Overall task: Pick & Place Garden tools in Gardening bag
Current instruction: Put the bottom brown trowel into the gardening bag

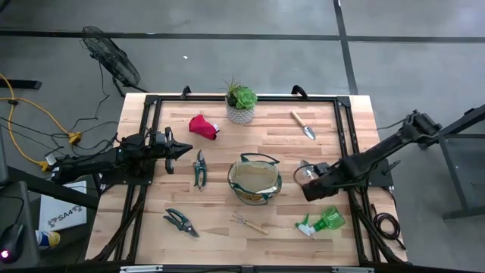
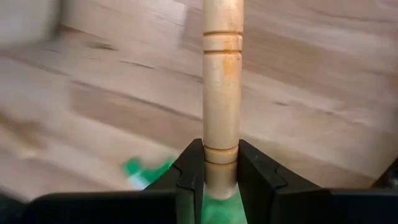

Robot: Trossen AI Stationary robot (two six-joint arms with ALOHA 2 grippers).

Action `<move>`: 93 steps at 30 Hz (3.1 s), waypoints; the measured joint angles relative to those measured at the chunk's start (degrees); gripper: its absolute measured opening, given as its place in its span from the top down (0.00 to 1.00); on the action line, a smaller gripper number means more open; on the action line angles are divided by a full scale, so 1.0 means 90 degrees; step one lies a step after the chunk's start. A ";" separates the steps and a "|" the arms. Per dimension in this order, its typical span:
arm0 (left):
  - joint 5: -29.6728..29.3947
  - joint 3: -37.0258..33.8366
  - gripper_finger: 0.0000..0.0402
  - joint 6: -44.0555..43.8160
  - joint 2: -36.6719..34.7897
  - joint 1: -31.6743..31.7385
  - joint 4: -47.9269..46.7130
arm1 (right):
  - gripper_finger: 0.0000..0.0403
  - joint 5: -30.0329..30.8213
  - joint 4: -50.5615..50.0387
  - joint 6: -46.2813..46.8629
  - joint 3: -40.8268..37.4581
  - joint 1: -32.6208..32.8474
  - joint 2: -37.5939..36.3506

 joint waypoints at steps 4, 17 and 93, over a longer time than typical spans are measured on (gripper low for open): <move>0.0000 0.0000 1.00 0.0000 -0.0001 0.0002 -0.0001 | 0.85 0.0228 0.0256 0.0271 0.0000 0.0000 -0.0719; -0.0001 0.0000 1.00 0.0002 0.0000 0.0001 0.0000 | 0.85 0.1335 0.1362 0.0231 0.0002 0.0000 -0.1373; -0.1006 0.5765 0.47 1.0303 0.8667 -0.1266 0.3420 | 0.85 0.1183 0.9266 -0.1615 0.0005 -0.2183 0.0842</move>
